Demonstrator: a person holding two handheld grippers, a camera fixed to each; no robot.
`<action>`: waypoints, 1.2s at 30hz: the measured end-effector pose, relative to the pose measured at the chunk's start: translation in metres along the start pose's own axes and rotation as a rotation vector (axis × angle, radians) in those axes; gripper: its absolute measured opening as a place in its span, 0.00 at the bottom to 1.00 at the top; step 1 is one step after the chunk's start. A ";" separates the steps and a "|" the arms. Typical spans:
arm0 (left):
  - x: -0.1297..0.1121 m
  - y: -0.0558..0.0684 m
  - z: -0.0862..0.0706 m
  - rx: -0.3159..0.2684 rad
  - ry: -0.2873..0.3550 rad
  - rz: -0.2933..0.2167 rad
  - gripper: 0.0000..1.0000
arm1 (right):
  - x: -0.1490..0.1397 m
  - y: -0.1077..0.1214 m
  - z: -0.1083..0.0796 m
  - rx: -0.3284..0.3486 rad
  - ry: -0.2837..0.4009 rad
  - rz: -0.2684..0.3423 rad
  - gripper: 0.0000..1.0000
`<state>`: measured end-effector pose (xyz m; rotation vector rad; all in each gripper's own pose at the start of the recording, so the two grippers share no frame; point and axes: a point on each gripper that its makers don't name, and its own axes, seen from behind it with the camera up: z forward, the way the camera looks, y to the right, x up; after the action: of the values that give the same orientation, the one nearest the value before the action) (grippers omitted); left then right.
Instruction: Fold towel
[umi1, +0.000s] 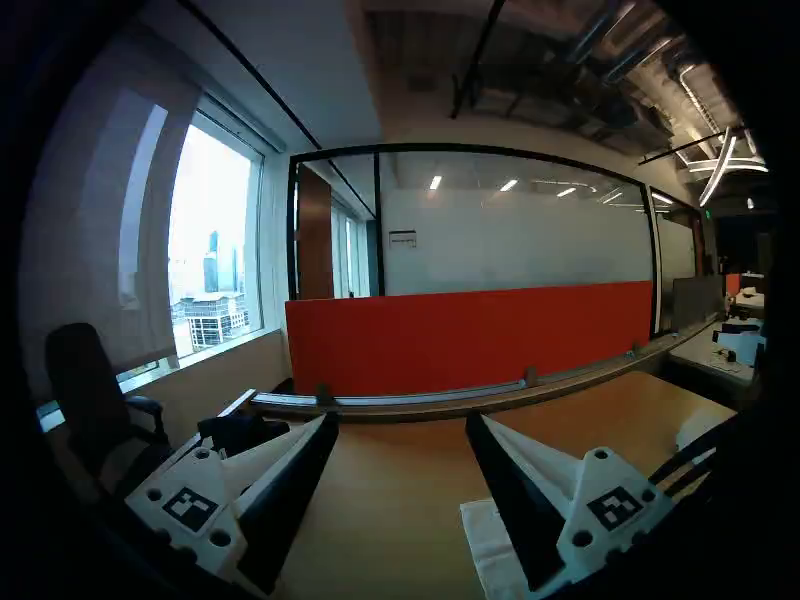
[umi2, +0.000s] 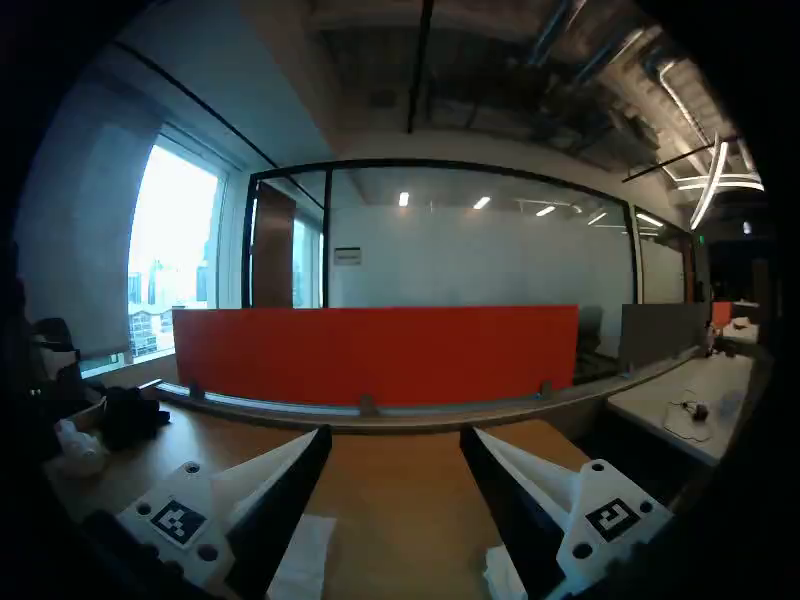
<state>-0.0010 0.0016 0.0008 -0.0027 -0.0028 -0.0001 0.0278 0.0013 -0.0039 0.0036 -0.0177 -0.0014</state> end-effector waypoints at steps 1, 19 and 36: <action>-0.002 0.003 0.002 -0.005 -0.006 0.000 0.94 | 0.000 -0.001 0.000 0.007 -0.009 -0.004 0.99; -0.045 0.040 0.001 -0.196 -0.183 0.015 0.95 | -0.026 -0.044 -0.010 0.220 -0.200 -0.136 0.99; -0.082 0.075 -0.015 -0.428 -0.293 0.102 0.95 | -0.065 -0.083 -0.028 0.480 -0.358 -0.238 1.00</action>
<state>-0.0831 0.0765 -0.0150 -0.4314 -0.2956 0.1020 -0.0365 -0.0811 -0.0330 0.4859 -0.3752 -0.2358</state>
